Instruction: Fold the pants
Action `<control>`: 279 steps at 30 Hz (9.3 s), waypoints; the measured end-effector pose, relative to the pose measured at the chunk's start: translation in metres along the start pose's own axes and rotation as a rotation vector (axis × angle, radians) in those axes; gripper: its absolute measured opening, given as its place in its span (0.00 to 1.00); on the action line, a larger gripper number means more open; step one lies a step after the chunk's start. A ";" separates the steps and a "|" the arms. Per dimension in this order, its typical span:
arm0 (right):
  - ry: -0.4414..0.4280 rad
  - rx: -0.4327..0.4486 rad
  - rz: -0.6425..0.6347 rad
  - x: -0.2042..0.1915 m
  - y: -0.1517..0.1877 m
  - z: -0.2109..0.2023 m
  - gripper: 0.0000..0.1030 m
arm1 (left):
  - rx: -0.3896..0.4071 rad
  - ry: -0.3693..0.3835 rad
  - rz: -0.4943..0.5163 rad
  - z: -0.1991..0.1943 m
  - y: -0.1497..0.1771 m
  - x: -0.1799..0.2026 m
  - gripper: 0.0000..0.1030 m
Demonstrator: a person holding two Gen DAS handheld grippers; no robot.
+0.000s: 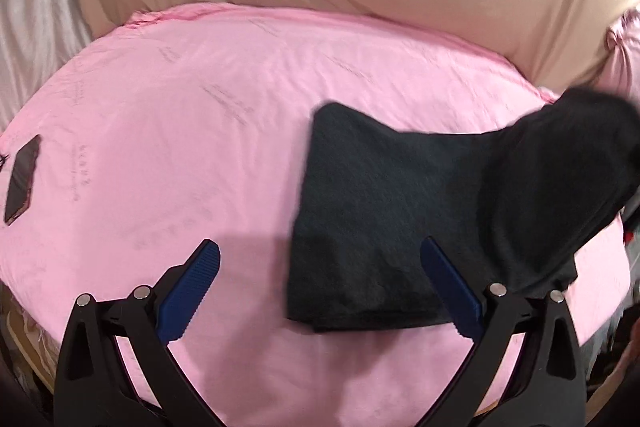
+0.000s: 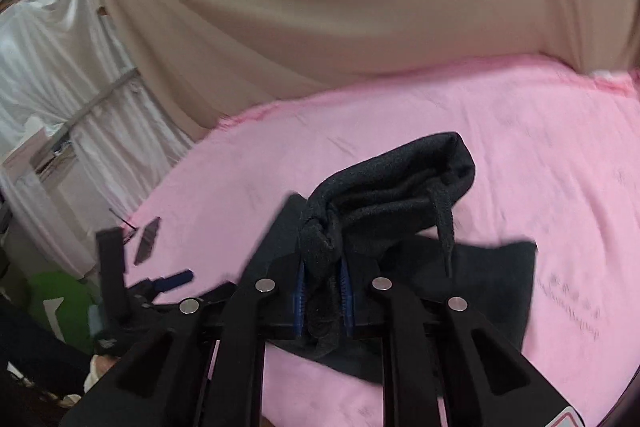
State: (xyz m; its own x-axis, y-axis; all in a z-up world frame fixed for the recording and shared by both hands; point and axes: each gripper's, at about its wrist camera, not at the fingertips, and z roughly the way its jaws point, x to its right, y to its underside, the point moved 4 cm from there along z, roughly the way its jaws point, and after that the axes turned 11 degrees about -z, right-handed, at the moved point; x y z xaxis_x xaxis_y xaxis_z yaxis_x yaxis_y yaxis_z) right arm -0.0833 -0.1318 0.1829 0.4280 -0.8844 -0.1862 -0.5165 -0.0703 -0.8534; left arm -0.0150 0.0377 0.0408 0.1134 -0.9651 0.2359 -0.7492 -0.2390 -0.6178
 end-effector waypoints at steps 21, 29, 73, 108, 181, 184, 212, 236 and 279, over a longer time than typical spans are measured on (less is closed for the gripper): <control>0.187 -0.187 0.375 0.120 0.148 -0.010 0.14 | -0.147 0.014 0.079 0.039 0.035 0.034 0.95; 0.286 -0.168 0.349 0.114 0.137 -0.023 0.26 | -0.155 -0.020 0.107 0.052 0.039 0.042 0.95; 0.230 -0.224 0.337 0.108 0.160 -0.029 0.39 | -0.228 0.051 0.050 0.046 0.041 0.029 0.95; -0.064 -0.253 0.455 0.136 0.127 0.036 0.28 | -0.403 0.360 -0.013 0.092 -0.021 0.031 0.11; -0.082 -0.246 0.535 0.129 0.183 -0.018 0.30 | -0.448 0.368 -0.054 0.044 0.049 0.035 0.24; -0.127 -0.214 0.530 0.126 0.175 -0.034 0.29 | -0.482 0.433 -0.071 0.025 0.047 0.031 0.21; 0.099 0.261 -0.026 0.084 -0.044 -0.108 0.28 | 0.269 0.567 0.231 -0.164 -0.117 0.095 0.15; 0.108 0.352 0.075 0.209 -0.153 0.045 0.29 | 0.413 0.368 0.215 -0.029 -0.266 0.146 0.16; 0.280 -0.162 0.232 0.353 -0.028 0.220 0.53 | -0.484 0.320 -0.194 0.286 -0.265 0.022 0.94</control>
State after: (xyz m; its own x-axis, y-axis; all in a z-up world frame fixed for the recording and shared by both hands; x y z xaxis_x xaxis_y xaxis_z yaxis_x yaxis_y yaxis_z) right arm 0.2450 -0.3406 0.0340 0.0790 -0.9753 -0.2064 -0.6956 0.0944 -0.7122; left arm 0.3732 0.0496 -0.0050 0.1318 -0.8108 0.5703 -0.9544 -0.2593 -0.1481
